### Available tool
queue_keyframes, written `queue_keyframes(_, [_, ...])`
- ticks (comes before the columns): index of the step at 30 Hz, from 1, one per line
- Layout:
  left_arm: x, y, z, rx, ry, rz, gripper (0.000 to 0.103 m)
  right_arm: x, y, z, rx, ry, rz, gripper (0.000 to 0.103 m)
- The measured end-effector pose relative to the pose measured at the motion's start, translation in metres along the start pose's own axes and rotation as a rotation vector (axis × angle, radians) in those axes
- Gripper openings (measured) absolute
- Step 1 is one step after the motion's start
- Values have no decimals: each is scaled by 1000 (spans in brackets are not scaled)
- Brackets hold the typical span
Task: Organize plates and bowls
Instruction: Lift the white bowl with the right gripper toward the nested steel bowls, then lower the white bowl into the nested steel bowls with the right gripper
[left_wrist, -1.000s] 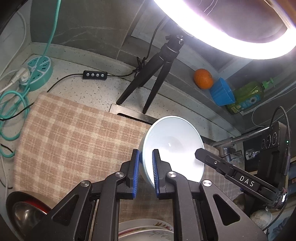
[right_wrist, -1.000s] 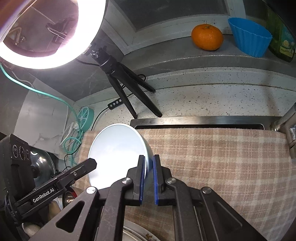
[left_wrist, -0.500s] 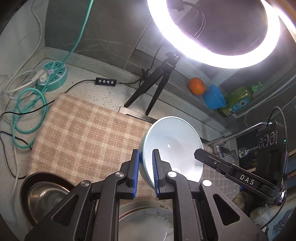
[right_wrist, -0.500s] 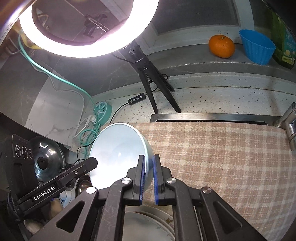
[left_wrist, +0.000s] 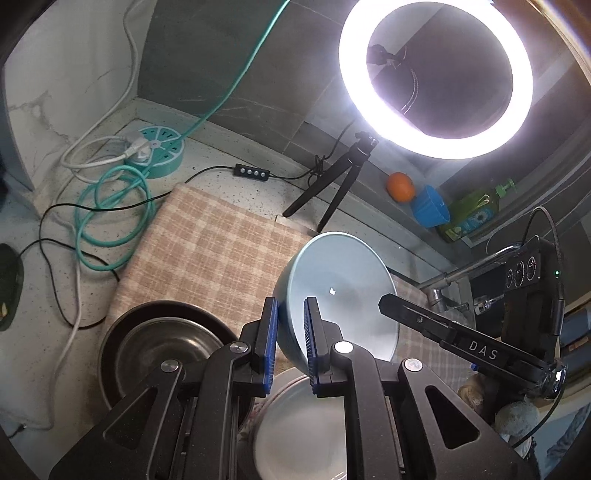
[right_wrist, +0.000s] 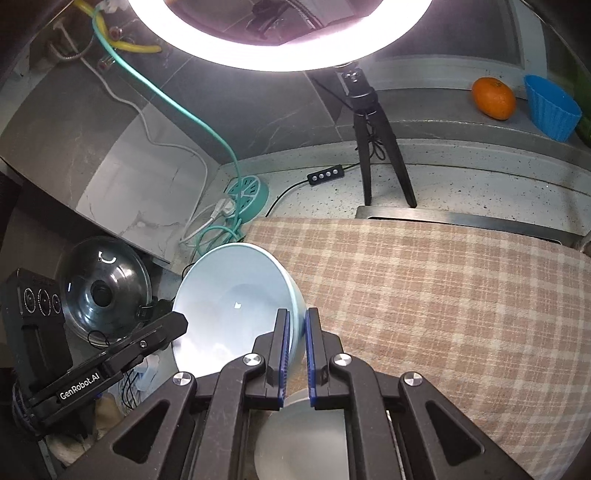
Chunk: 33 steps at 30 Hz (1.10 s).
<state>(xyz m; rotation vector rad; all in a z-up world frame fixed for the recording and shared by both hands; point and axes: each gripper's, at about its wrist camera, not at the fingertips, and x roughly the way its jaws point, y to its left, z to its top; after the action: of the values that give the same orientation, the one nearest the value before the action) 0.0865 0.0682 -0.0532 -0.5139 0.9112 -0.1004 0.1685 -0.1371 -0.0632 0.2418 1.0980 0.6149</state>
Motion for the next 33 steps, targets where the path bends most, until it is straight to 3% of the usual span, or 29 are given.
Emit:
queue_keyframes(15, [-36,48,-25,-70,-32,37,12,29,51,-28,-89,79,18,8])
queue_keyframes(33, [-28,99,-41,-163,2,84,12,82,76,-53,-129,170,-11,8])
